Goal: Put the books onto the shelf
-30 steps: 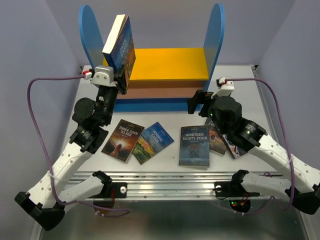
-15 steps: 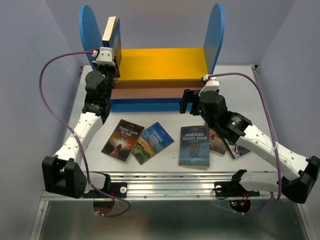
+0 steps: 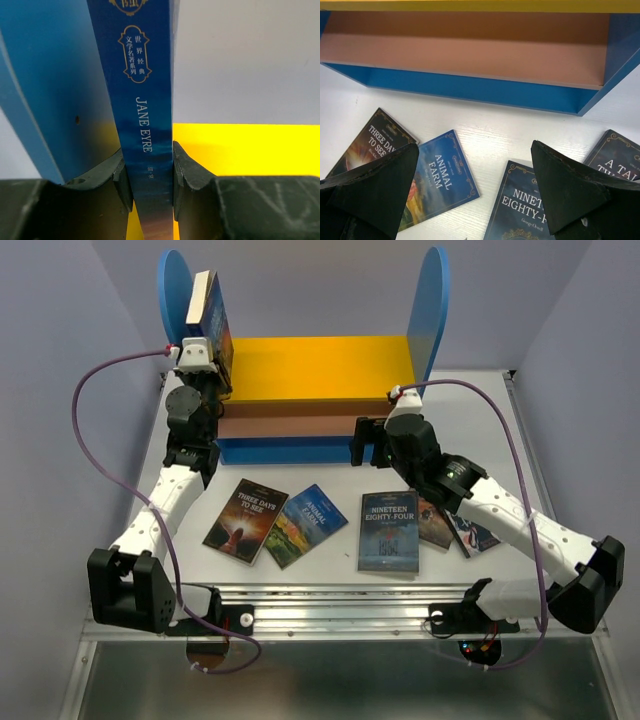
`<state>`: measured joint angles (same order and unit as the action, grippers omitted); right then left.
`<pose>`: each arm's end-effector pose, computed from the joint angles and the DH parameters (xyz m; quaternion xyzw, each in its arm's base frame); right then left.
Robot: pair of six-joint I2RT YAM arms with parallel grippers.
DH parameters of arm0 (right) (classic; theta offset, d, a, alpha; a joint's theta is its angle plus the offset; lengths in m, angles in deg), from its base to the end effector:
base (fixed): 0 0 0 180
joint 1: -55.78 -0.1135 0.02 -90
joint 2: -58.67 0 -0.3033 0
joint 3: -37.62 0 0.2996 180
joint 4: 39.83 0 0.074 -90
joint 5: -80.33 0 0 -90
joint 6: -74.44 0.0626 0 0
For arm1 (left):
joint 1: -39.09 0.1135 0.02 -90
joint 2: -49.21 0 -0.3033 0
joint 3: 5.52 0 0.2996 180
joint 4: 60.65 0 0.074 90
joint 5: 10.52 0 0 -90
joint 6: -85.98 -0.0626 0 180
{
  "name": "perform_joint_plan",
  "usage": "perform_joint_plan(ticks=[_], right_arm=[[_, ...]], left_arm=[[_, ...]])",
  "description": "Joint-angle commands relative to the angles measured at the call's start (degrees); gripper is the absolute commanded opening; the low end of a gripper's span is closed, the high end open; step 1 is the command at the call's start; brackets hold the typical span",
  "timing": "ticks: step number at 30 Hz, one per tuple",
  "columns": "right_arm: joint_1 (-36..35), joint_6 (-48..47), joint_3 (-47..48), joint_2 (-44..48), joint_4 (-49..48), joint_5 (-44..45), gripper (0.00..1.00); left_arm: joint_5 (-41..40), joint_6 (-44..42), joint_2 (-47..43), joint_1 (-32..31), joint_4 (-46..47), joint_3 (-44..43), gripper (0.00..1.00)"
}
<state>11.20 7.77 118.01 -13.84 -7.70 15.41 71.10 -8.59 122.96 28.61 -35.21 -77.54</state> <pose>0.2642 0.2231 0.3902 -0.0353 0.8275 0.1447 0.5414 0.3547 -0.0563 0.4503 0.0108 0.5486 -0.0032 0.8360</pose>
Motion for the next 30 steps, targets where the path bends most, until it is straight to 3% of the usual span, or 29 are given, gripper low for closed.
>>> perform_joint_plan(ticks=[1,5,7,11,15,18,19,20,30], right_arm=[[0.5,-0.7,2.3,-0.6,-1.3,-1.2,1.00],[0.5,-0.8,2.4,-0.6,-1.2,-1.6,1.00],[0.5,-0.8,2.1,-0.4,-1.2,-1.8,1.00],[0.5,-0.4,1.0,0.6,-1.2,-1.5,1.00],[1.0,-0.3,0.6,1.8,-1.2,-1.1,1.00],[1.0,-0.2,0.5,2.1,-1.2,-1.3,1.00],[1.0,-0.5,0.4,2.0,-1.2,-1.6,1.00],[1.0,-0.6,0.3,2.1,-1.2,-1.6,1.00],[1.0,-0.1,-0.5,2.4,-1.2,-3.1,1.00]], left_arm=[[-2.0,0.6,-3.4,0.6,13.6,-0.3,0.00],[-3.7,0.2,-3.7,0.7,11.3,-0.9,0.00],[-4.6,-0.1,-3.9,0.6,11.3,-0.6,0.05],[-5.0,-0.2,-4.0,0.6,8.5,-1.3,0.29],[-4.4,-0.5,-5.3,0.7,8.0,-0.6,0.40],[-5.1,-0.4,-5.6,0.6,7.2,-0.5,0.43],[-5.4,-0.3,-5.7,0.6,6.5,-0.7,0.46],[-5.5,-0.3,-5.8,0.6,6.0,-0.8,0.56],[-5.8,1.7,-7.1,0.7,-0.2,-2.6,0.63]])
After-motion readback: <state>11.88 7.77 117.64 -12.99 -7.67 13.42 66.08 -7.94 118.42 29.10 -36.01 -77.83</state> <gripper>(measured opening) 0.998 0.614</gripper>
